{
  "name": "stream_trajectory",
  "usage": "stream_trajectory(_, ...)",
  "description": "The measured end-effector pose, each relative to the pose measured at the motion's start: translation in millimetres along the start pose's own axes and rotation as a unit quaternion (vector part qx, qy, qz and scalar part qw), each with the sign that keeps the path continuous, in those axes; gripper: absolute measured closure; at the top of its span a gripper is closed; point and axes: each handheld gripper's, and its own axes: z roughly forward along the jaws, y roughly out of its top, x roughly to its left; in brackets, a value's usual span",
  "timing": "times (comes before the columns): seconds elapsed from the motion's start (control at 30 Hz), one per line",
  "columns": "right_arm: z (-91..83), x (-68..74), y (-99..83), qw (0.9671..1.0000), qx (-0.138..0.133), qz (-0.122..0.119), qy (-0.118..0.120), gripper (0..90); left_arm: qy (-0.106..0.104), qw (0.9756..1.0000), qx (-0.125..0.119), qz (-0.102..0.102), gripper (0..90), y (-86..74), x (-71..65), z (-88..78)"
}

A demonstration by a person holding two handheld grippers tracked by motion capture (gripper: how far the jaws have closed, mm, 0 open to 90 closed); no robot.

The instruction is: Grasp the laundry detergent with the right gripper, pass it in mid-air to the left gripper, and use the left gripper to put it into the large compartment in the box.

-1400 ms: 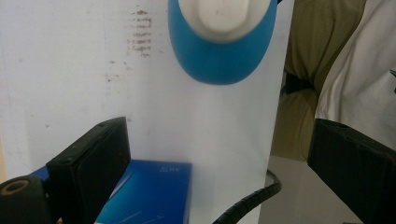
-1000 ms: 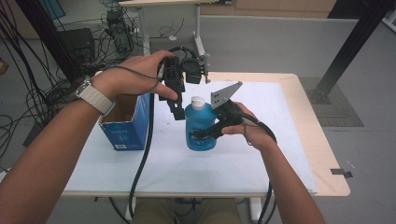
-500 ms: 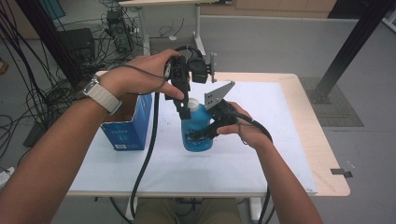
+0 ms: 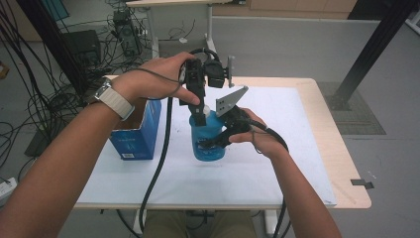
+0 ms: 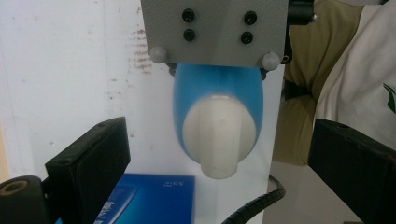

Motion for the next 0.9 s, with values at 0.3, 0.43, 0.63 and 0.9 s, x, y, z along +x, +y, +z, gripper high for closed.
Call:
stream_trajectory(0.3, 0.4, -0.7, -0.6, 1.0000, 0.001, 0.000, 0.000, 44.1, 0.003, 1.0000, -0.004, -0.001, 6.6, -0.7, 1.1, 0.5)
stream_trajectory(0.43, 0.4, -0.3, -0.8, 1.0000, 0.000, 0.001, -0.001, 44.1, 0.004, 1.0000, -0.004, -0.001, 6.6, -1.0, 1.3, 0.7)
stream_trajectory(0.63, -0.6, 0.1, -1.3, 1.0000, 0.001, 0.003, -0.003, 44.1, 0.001, 1.0000, -0.004, 0.002, 8.0, -0.6, 0.1, 0.8)
stream_trajectory(0.9, -2.0, 0.6, -1.5, 1.0000, 0.000, 0.004, -0.005, 44.1, 0.005, 1.0000, -0.008, 0.000, 8.3, -1.6, -0.3, 0.8)
